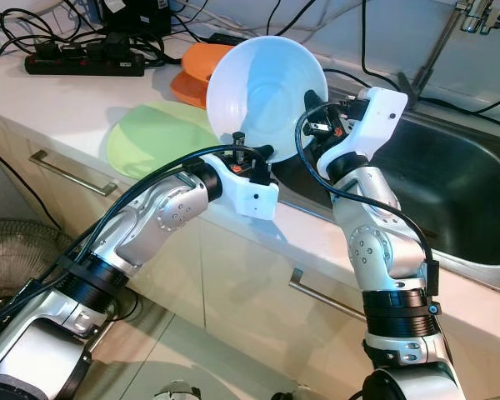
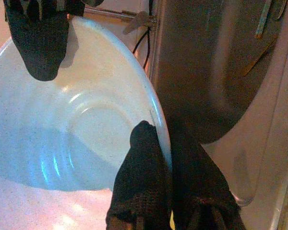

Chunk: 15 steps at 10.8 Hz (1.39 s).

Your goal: Kitchen organization

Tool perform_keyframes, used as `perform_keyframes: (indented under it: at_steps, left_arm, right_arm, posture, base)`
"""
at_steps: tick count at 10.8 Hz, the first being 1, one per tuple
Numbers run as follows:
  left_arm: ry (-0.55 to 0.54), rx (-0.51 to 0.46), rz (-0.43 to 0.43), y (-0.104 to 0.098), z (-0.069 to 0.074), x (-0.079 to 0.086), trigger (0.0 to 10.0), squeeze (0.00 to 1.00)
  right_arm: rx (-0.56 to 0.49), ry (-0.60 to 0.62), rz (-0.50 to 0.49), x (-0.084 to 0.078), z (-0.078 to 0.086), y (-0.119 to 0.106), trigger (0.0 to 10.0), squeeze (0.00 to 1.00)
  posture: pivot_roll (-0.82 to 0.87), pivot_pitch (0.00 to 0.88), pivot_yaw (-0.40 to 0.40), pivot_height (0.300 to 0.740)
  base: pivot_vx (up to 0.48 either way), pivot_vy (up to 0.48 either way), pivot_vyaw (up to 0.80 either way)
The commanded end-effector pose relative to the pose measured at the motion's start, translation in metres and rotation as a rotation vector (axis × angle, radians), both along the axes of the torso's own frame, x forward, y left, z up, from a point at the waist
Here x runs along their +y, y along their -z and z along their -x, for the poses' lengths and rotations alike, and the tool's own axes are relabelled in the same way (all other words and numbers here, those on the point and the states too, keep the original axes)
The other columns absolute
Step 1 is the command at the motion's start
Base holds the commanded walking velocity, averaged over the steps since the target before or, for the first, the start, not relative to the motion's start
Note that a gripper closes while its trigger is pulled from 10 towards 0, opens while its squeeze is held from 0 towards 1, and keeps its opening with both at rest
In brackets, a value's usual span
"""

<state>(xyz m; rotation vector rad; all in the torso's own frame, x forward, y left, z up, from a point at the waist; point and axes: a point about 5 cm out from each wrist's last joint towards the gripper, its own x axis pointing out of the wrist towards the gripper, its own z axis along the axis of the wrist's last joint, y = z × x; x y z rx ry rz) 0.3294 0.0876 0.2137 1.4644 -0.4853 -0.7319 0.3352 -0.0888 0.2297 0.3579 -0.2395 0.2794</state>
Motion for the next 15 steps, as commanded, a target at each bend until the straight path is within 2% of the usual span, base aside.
perform_keyframes:
  at_steps: [1, 4, 5, 10, 11, 12, 15]
  left_arm:
    - [0.009, -0.042, 0.009, -0.011, -0.002, -0.002, 10.0, 0.0]
    - [0.011, -0.05, 0.009, -0.012, -0.002, -0.003, 10.0, 0.0]
    - [0.011, -0.04, 0.014, -0.012, -0.002, -0.003, 10.0, 1.0]
    - [0.009, -0.026, 0.037, -0.012, -0.002, -0.006, 10.0, 1.0]
    - [0.012, -0.034, 0.051, -0.013, -0.001, -0.008, 10.0, 0.09]
    - [0.014, -0.033, 0.056, -0.013, 0.0, -0.009, 10.0, 0.0]
    - [0.012, -0.012, 0.075, -0.01, 0.002, -0.011, 10.0, 0.0]
  right_arm:
    - [-0.018, -0.003, 0.008, -0.001, 0.001, -0.004, 0.0, 0.0]
    - [-0.016, -0.007, 0.009, 0.0, 0.0, -0.004, 0.0, 0.0]
    - [-0.012, -0.008, 0.011, 0.0, 0.0, -0.003, 0.0, 0.0]
    - [-0.006, 0.031, 0.011, -0.003, -0.002, -0.003, 0.0, 0.0]
    - [0.039, 0.151, -0.005, -0.016, -0.008, 0.002, 0.0, 0.0]
    - [0.052, 0.207, -0.009, -0.023, -0.01, 0.003, 0.0, 0.0]
    - [0.105, 0.362, -0.027, -0.043, -0.017, 0.011, 0.0, 0.0]
  posture:
    - [0.09, 0.022, -0.091, 0.719]
    - [0.09, 0.023, -0.09, 0.719]
    - [0.09, 0.023, -0.09, 0.719]
    - [0.09, 0.027, -0.089, 0.719]
    - [0.09, 0.026, -0.089, 0.719]
    - [0.09, 0.026, -0.09, 0.719]
    - [0.09, 0.028, -0.092, 0.719]
  base:
    - [0.0, 0.0, 0.0]
    - [0.0, 0.0, 0.0]
    - [0.0, 0.0, 0.0]
    - [0.0, 0.0, 0.0]
    - [0.0, 0.0, 0.0]
    - [0.0, 0.0, 0.0]
    - [0.0, 0.0, 0.0]
